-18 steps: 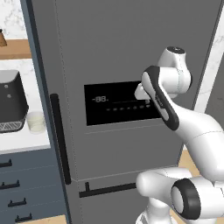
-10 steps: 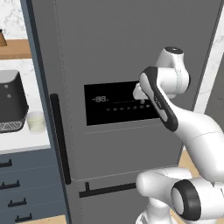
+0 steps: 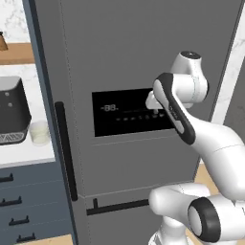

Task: Grab a lemon wedge from the fridge and one ice cube from the ice bowl, and put them in the glass of lemonade.

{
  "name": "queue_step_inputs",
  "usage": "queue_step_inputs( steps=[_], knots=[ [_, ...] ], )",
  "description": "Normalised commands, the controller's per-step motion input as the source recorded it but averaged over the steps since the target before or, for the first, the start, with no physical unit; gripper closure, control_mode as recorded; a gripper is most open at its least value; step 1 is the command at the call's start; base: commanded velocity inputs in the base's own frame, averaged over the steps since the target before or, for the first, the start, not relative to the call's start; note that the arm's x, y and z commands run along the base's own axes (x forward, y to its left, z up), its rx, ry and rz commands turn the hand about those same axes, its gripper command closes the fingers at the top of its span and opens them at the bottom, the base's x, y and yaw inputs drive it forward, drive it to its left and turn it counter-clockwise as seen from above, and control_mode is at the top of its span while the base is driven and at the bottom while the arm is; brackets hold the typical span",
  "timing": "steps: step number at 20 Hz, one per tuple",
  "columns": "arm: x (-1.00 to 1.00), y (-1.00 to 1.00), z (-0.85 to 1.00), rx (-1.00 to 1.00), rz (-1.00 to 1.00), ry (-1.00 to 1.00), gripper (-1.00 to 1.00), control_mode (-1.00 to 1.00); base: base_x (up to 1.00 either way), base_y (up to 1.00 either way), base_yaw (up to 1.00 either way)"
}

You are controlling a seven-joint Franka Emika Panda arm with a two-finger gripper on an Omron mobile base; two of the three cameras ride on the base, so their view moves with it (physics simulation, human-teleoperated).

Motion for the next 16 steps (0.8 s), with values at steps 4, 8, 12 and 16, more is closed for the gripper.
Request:
queue_step_inputs(
  steps=[4,8,12,16],
  knots=[
    [0.00,0.00,0.00,0.00,0.00,0.00,-1.00,1.00,-0.45,0.50,0.00],
    [0.00,0.00,0.00,0.00,0.00,0.00,-1.00,1.00,-0.09,0.83,0.00],
    [0.00,0.00,0.00,0.00,0.00,0.00,-1.00,1.00,0.00,1.00,0.00],
    [0.00,0.00,0.00,0.00,0.00,0.00,-1.00,1.00,0.00,0.79,0.00]
  ],
)
